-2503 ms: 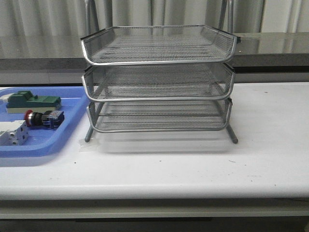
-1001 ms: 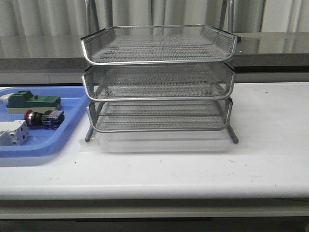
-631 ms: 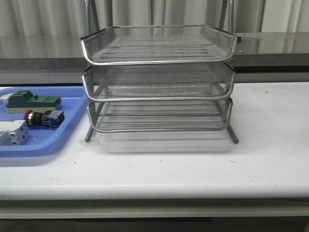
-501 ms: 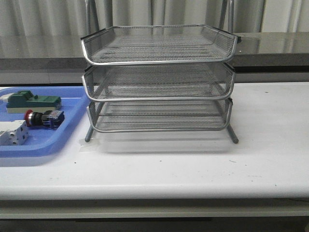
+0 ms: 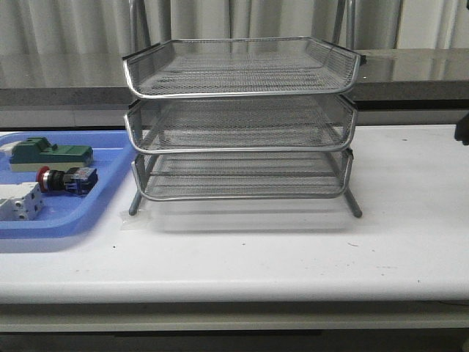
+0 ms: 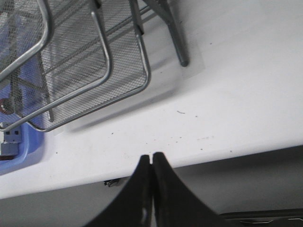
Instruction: Place button on rack with both arms
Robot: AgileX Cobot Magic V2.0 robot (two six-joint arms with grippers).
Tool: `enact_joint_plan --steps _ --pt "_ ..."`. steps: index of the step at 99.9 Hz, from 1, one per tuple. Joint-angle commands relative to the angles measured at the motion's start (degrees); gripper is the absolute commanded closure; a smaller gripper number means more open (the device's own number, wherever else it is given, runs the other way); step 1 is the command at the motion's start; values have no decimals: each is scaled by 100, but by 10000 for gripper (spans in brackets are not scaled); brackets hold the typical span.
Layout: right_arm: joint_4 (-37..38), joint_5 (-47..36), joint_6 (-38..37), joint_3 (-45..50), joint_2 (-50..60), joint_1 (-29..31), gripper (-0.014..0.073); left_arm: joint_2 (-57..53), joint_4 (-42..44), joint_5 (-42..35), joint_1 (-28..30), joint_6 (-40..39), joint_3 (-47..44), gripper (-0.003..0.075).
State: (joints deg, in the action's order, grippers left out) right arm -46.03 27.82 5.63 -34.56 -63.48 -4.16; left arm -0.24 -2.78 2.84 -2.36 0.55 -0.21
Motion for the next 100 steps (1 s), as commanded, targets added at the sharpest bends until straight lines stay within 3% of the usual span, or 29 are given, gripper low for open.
enact_joint_plan --steps 1,24,65,100 --pt "-799 -219 599 -214 -32 -34 505 -180 -1 -406 -43 1 -190 741" --pt "-2695 -181 2075 -214 -411 -34 269 -180 -1 -406 -43 1 -190 741" --pt "-6053 556 5151 -228 -1757 -34 267 -180 -1 -406 -43 1 -190 741" --pt "-6134 1252 5441 -906 -2905 -34 267 -180 -1 -406 -43 1 -190 741"
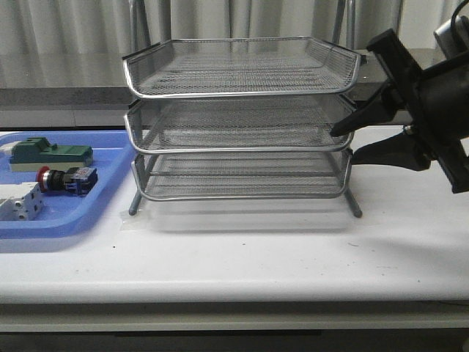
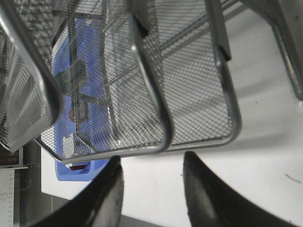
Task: Place button on rack with both arms
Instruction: 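Reach the right gripper to the middle wire tray's front rim and grasp it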
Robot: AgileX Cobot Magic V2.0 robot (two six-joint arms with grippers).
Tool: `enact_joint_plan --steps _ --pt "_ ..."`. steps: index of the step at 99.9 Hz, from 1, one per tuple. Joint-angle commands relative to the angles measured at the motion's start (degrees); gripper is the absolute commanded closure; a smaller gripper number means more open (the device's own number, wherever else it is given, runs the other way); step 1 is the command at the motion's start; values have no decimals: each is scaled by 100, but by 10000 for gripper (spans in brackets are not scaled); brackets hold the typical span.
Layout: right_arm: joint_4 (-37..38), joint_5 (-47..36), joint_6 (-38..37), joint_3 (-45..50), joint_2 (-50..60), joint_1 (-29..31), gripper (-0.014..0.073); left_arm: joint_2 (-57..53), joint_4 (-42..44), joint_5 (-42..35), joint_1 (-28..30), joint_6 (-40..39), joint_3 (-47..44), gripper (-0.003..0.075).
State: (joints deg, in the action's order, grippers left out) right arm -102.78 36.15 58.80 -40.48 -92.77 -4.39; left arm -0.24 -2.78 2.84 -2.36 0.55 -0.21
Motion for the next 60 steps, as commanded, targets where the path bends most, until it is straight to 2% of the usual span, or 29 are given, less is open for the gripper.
enact_joint_plan --steps 1,47,52,60 --pt "-458 418 124 -344 -6 -12 267 -180 -1 -406 -43 1 -190 741" --pt "-458 704 119 -967 -675 -12 269 -180 -1 -406 -43 1 -190 741" --pt "-453 704 119 -967 -675 -12 293 -180 -1 -406 -43 1 -190 741" --pt "-453 704 113 -967 -675 -12 398 -180 -1 -406 -43 1 -190 741"
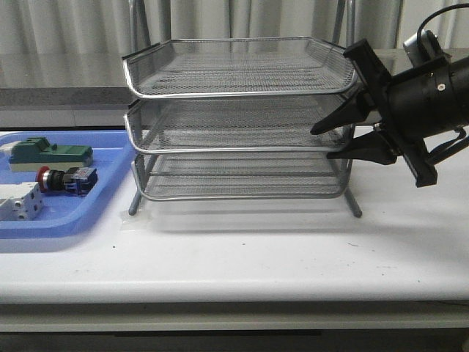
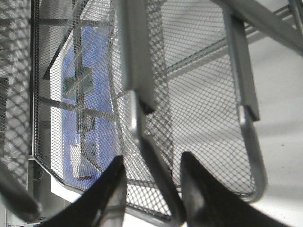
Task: Place button on rack with both arms
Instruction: 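Reach the right gripper to the middle wire tray's front rim and grasp it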
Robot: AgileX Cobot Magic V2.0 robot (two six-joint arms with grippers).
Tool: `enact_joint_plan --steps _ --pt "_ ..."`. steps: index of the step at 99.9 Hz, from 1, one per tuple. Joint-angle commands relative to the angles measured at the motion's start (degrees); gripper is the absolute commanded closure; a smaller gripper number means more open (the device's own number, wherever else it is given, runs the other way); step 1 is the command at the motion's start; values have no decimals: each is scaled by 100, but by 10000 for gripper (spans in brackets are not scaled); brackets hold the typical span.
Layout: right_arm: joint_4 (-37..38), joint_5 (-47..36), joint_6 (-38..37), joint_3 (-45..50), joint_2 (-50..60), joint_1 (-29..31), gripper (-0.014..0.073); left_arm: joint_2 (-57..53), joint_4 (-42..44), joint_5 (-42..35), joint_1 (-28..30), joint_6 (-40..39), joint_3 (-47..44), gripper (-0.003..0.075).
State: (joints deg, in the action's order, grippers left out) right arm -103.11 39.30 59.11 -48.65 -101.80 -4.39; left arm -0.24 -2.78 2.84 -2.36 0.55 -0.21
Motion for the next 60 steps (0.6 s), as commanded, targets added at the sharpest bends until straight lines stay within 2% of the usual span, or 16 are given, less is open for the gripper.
enact_joint_plan --steps 1,12,21,60 --pt "-421 389 82 -151 228 -12 409 -180 -1 -406 -43 1 -190 741" --pt "-415 406 82 -151 228 -12 566 -180 -1 -406 -43 1 -190 741" --pt "-372 418 82 -145 228 -12 629 -180 -1 -406 -43 1 -190 741" --pt "301 605 87 353 325 -12 632 -180 -1 -406 -43 1 -190 741"
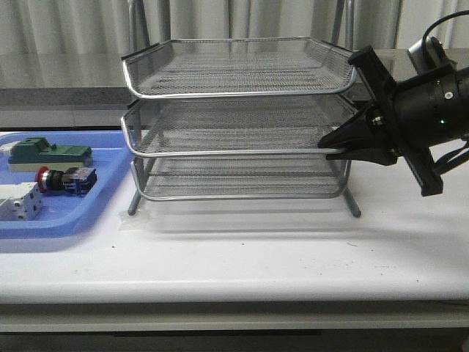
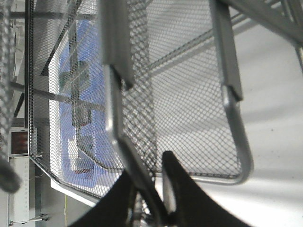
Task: Place button on rack with both arms
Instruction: 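Reach the right gripper to the middle wire tray's front rim and grasp it, then pull the middle wire tray toward the robot with the right gripper, then release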
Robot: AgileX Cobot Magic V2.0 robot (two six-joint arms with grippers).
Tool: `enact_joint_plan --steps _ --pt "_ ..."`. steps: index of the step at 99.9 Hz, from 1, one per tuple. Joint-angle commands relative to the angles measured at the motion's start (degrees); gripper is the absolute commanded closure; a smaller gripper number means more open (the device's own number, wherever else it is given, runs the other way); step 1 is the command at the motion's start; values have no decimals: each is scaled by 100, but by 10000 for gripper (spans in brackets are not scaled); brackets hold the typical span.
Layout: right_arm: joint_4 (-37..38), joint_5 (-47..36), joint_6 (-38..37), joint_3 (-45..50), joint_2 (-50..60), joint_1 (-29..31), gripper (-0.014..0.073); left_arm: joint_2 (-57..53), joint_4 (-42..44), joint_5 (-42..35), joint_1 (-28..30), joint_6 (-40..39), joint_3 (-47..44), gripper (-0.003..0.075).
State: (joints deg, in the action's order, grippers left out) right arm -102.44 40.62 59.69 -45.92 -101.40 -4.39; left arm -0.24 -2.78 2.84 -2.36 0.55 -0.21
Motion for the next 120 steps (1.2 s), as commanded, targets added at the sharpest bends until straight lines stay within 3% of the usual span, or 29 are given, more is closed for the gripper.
enact_joint_plan --steps 1,57,86,100,120 --pt "236 473 29 115 296 -12 632 -180 -1 -406 -43 1 -190 741" --pt "577 485 134 1780 1740 -12 632 -180 -1 -406 -43 1 -190 741" --pt "711 729 137 1913 1865 -12 615 -180 -1 -406 -43 1 -190 741" --pt "711 768 137 1913 1865 -12 530 -180 -1 -406 -43 1 -190 741" --pt "872 1043 141 1913 1865 -12 281 -180 -1 -406 -43 1 -190 741"
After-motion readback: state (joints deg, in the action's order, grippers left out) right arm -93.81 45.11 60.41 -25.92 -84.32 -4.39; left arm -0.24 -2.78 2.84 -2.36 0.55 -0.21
